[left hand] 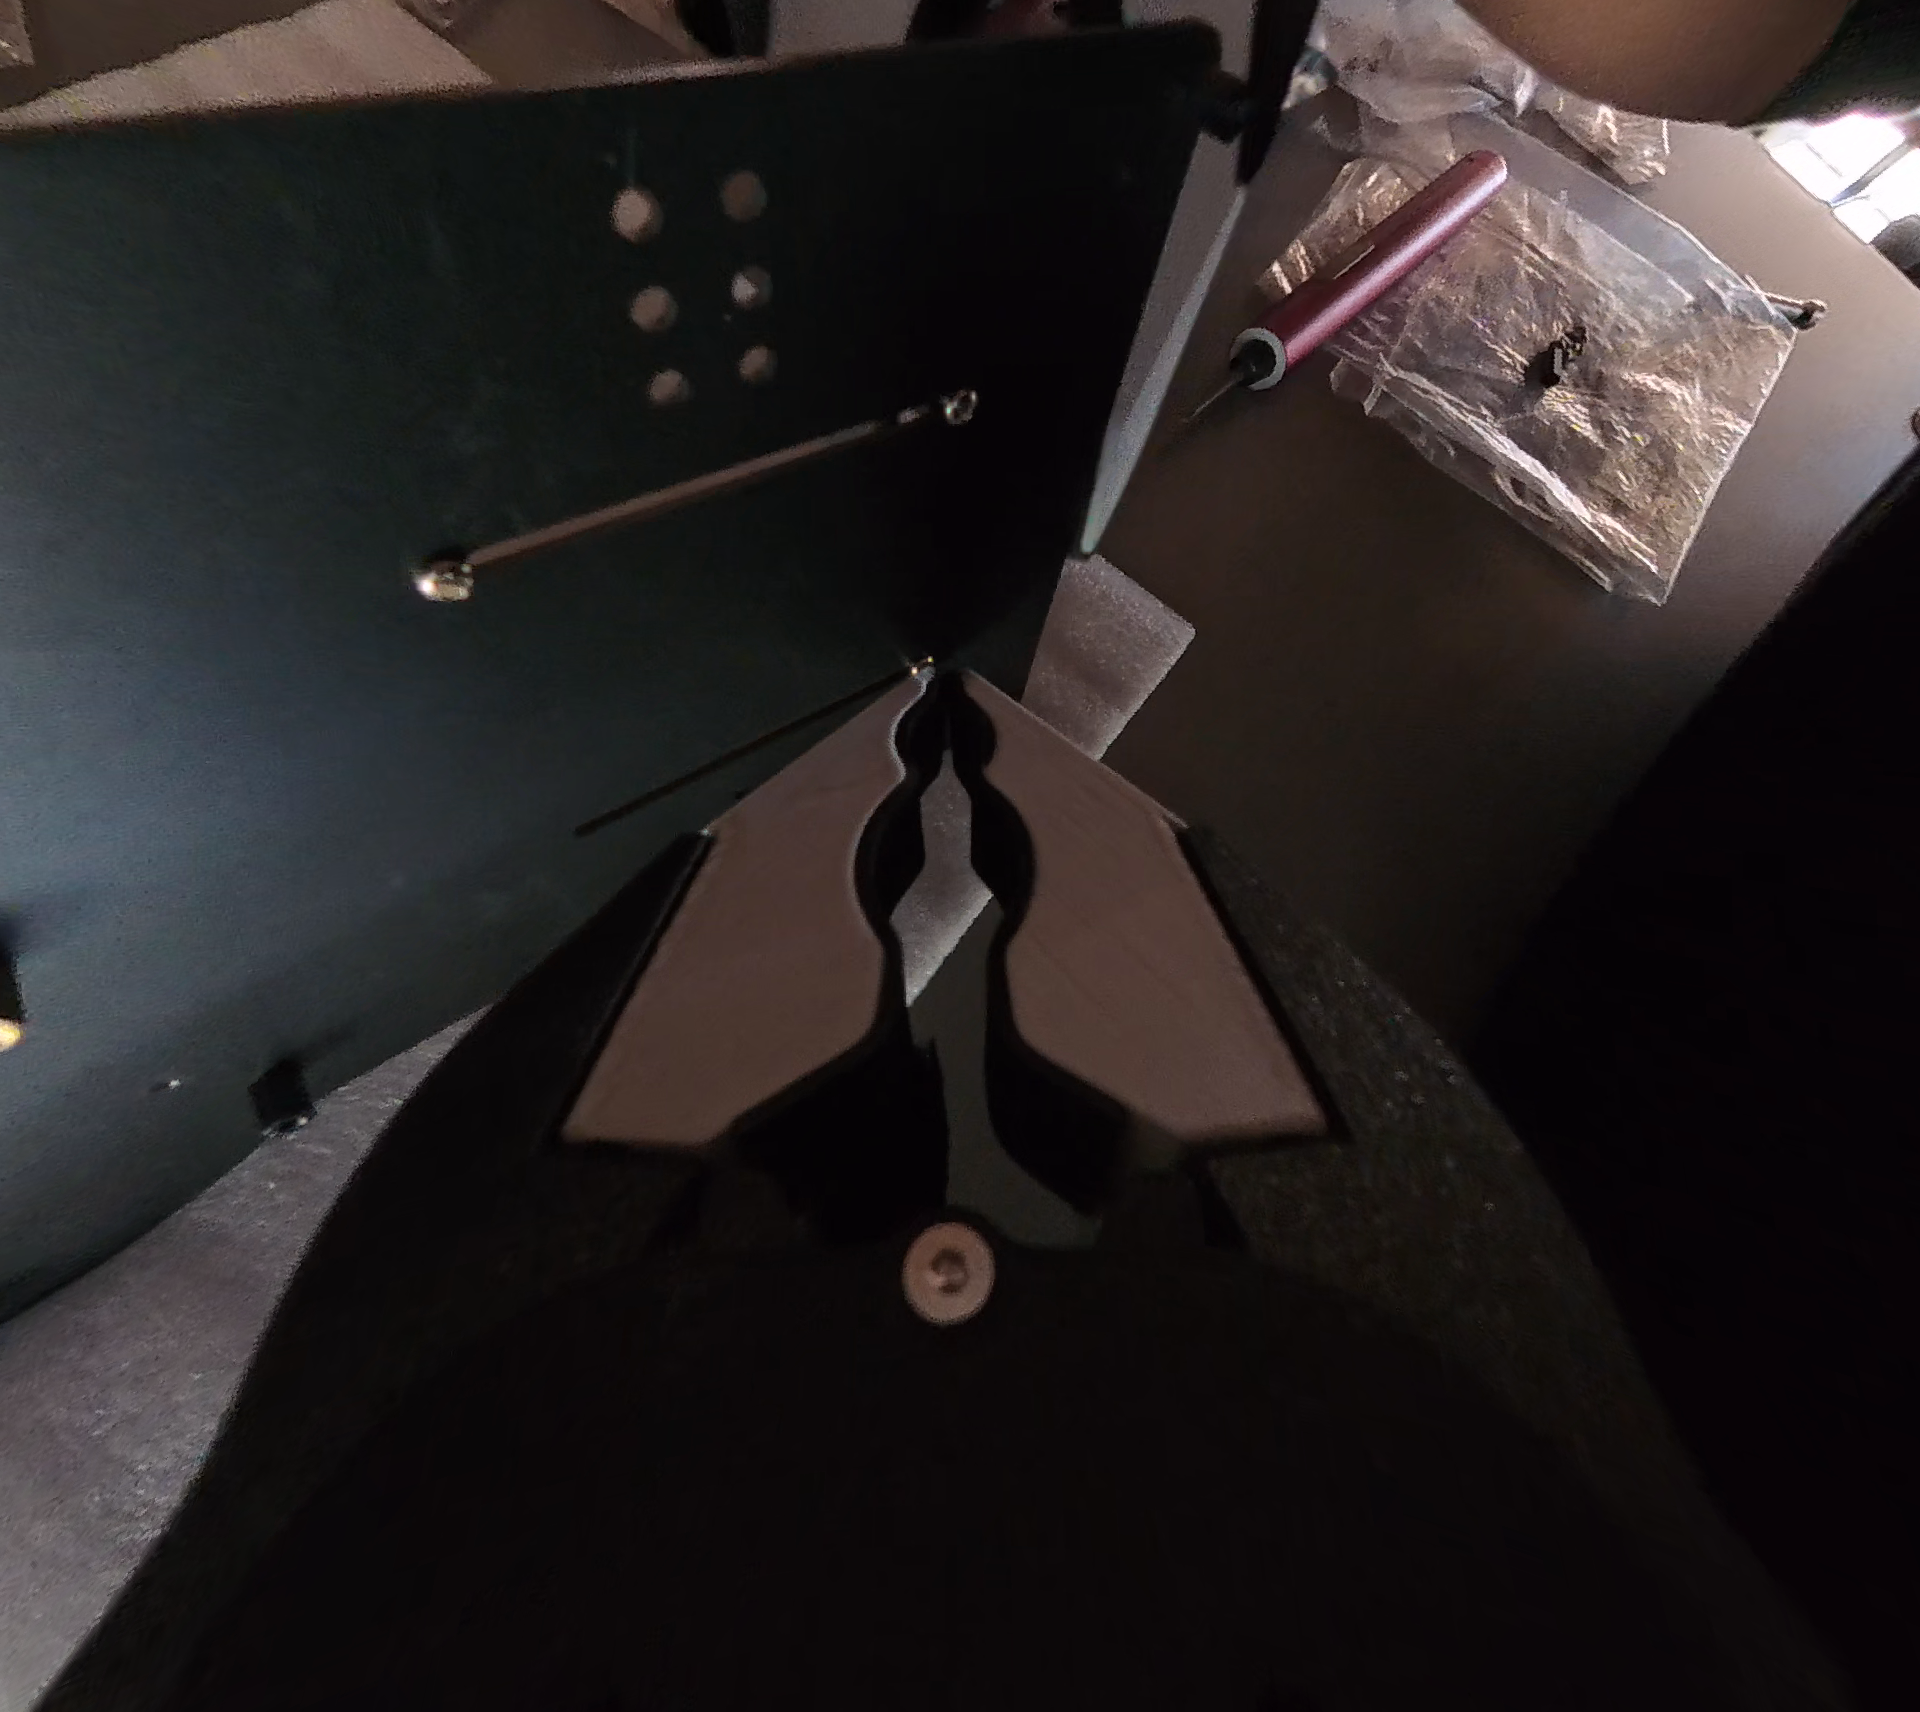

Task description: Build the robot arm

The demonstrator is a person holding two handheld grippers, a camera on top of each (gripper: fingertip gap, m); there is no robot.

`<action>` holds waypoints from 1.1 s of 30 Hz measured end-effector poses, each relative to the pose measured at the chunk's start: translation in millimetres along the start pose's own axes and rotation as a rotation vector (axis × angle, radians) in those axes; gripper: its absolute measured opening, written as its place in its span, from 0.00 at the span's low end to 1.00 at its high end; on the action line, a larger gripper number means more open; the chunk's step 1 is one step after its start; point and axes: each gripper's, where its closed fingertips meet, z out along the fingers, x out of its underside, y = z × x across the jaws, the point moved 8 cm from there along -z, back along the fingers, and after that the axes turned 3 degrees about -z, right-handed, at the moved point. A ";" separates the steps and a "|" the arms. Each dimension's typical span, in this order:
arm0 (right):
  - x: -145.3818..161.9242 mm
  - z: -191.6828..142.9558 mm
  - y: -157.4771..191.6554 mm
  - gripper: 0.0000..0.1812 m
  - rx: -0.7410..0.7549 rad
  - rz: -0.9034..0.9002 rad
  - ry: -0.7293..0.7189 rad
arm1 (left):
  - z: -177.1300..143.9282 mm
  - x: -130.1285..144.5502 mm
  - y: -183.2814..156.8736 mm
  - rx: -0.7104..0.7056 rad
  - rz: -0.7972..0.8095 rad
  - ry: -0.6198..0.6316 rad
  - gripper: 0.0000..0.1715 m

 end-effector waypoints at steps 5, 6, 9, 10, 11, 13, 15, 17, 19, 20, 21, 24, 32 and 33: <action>3.9 9.3 -6.0 0.17 -0.033 -0.079 0.064 | 0.2 -0.3 1.9 0.024 -0.003 -0.002 0.00; 4.9 15.0 -6.0 0.18 -0.055 -0.089 0.079 | 0.6 -0.3 2.0 0.030 -0.004 -0.003 0.00; 10.7 28.3 -5.0 0.19 -0.059 -0.141 0.129 | 0.7 -0.6 2.9 0.044 -0.016 -0.007 0.00; 11.6 27.7 -5.0 0.19 -0.060 -0.165 0.138 | 0.7 -0.4 3.2 0.045 -0.019 -0.008 0.00; 12.3 23.4 -6.6 0.19 -0.056 -0.172 0.145 | 0.8 -0.1 3.4 0.045 -0.021 -0.010 0.00; 10.1 11.9 -12.4 0.17 -0.029 -0.172 0.125 | 1.0 0.2 3.5 0.046 -0.022 -0.015 0.00; 5.0 10.4 -11.5 0.14 -0.048 -0.192 0.102 | 1.0 0.5 3.8 0.049 -0.028 -0.020 0.00; 4.4 23.2 -6.2 0.17 -0.079 -0.234 0.110 | 0.9 0.9 3.8 0.054 -0.033 -0.026 0.00; 7.8 31.7 -4.9 0.18 -0.066 -0.286 0.147 | 0.7 1.1 3.9 0.055 -0.034 -0.031 0.00; 7.0 30.2 -5.6 0.18 -0.072 -0.294 0.148 | 0.8 1.3 4.0 0.053 -0.034 -0.031 0.00; 5.4 26.0 -7.7 0.17 -0.071 -0.298 0.151 | 0.7 1.3 4.1 0.051 -0.032 -0.030 0.00; -1.7 14.7 -12.4 0.08 -0.052 -0.320 0.151 | 1.0 1.6 4.2 0.054 -0.034 -0.036 0.00; 4.9 14.4 -19.9 0.10 -0.058 -0.360 0.180 | 1.2 1.8 4.9 0.058 -0.041 -0.041 0.00; 4.1 13.1 -19.7 0.10 -0.079 -0.343 0.167 | 1.2 1.8 4.9 0.058 -0.041 -0.042 0.00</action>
